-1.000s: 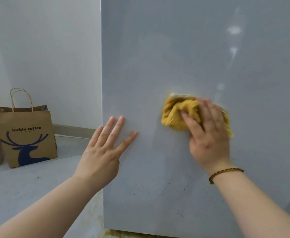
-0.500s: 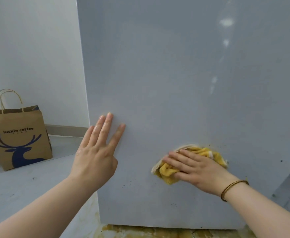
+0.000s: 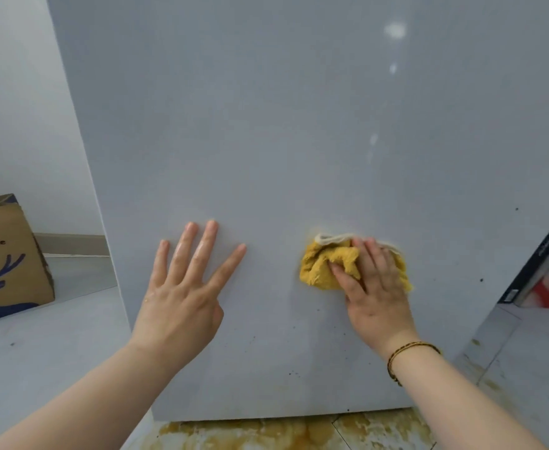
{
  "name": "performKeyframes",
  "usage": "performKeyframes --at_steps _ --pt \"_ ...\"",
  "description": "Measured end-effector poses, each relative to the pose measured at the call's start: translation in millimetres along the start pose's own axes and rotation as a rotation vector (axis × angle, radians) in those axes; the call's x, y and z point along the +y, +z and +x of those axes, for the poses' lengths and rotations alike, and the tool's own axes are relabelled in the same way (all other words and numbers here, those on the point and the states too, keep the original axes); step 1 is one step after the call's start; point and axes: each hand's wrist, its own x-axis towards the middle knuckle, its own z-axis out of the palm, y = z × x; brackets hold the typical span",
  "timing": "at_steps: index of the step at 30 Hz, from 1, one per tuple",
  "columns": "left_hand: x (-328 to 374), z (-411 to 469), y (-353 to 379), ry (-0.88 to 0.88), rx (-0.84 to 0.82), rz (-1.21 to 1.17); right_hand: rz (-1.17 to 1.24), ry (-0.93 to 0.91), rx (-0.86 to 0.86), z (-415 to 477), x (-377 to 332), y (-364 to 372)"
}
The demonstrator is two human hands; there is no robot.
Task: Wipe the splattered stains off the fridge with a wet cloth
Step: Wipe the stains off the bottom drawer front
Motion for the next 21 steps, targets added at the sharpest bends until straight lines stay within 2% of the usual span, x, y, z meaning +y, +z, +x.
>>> performKeyframes --at_steps 4,6,7,9,13,17,19,21 --pt "1 1 -1 0.002 -0.026 -0.019 -0.092 -0.428 -0.227 -35 20 -5" --pt "1 2 -1 -0.002 -0.061 -0.028 -0.111 -0.517 -0.238 -31 37 -9" --pt "1 1 -1 -0.006 -0.082 -0.028 -0.102 -0.482 -0.204 -25 44 -11" --pt "5 1 -1 -0.03 -0.092 -0.041 -0.055 -0.209 -0.085 -8 57 -17" --pt "9 3 -6 -0.044 -0.065 -0.051 0.166 0.64 0.109 17 64 -25" --pt "17 10 -8 0.025 -0.102 -0.003 0.439 1.283 0.262 3 40 -23" --pt "26 16 -7 0.034 -0.115 0.016 0.521 1.558 0.29 -6 32 -20" --pt "36 21 -5 0.0 -0.129 0.02 0.58 1.692 0.29 -6 30 -22"
